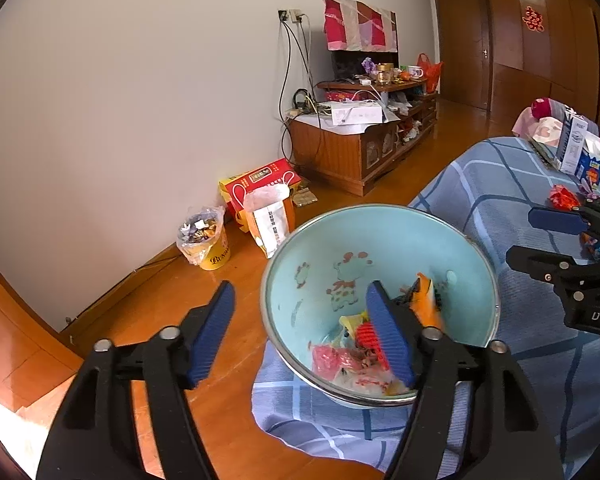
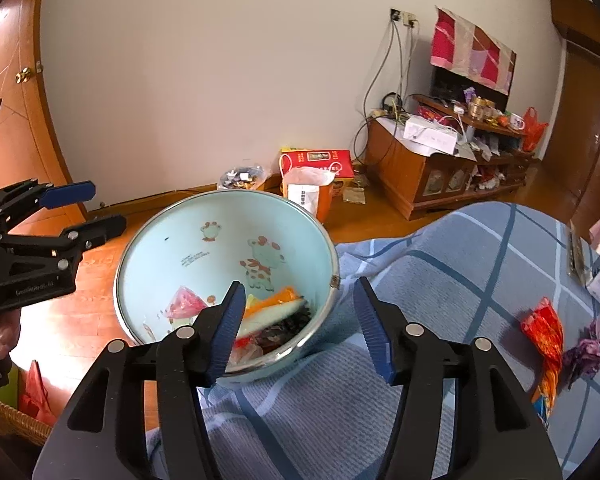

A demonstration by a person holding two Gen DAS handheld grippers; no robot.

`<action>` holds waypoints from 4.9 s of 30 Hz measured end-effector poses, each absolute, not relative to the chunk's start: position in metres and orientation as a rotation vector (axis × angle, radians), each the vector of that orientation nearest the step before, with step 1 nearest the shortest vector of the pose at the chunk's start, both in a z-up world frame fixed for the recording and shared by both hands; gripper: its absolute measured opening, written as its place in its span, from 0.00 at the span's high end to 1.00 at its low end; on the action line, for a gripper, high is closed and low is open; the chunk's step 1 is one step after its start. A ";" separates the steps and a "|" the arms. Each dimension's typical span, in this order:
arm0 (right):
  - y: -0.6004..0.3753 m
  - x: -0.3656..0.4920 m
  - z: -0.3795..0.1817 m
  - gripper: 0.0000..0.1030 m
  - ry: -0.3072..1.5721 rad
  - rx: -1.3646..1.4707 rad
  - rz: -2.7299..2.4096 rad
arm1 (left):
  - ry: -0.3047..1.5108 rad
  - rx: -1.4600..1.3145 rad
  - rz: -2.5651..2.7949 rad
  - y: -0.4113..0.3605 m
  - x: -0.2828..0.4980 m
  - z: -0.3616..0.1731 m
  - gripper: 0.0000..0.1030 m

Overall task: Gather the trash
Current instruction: 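Carry the wrapper and mesh bag over the blue bucket and open both grippers, then return to the table and grasp the red-and-blue foil wrapper with the right gripper, then grasp the purple wrapper with the left gripper while the right gripper holds the foil wrapper, then carry both wrappers over the blue bucket and open both grippers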

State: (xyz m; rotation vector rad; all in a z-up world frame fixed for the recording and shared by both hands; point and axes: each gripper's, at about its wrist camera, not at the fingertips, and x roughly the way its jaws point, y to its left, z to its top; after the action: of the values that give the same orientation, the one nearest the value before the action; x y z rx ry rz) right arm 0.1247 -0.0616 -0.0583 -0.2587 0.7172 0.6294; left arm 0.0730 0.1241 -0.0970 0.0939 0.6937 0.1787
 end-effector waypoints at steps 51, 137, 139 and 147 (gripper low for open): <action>-0.352 0.107 -0.036 0.74 0.749 0.046 -0.070 | 0.686 0.243 -0.149 -0.069 0.140 -0.104 0.20; -0.250 0.128 -0.056 0.73 0.781 0.019 0.181 | 0.693 0.221 -0.105 -0.018 0.134 -0.093 0.90; -0.245 0.128 -0.056 0.73 0.781 0.014 0.189 | 0.694 0.218 -0.096 -0.012 0.132 -0.093 0.90; -0.226 0.128 -0.053 0.73 0.777 -0.010 0.224 | 0.693 0.209 -0.065 0.008 0.126 -0.091 0.90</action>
State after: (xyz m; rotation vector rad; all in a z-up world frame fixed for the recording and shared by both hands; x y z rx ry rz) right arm 0.1280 -0.2260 -0.0532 -0.0098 0.7769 0.2242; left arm 0.1263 0.0076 -0.0914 0.2087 0.6931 -0.0648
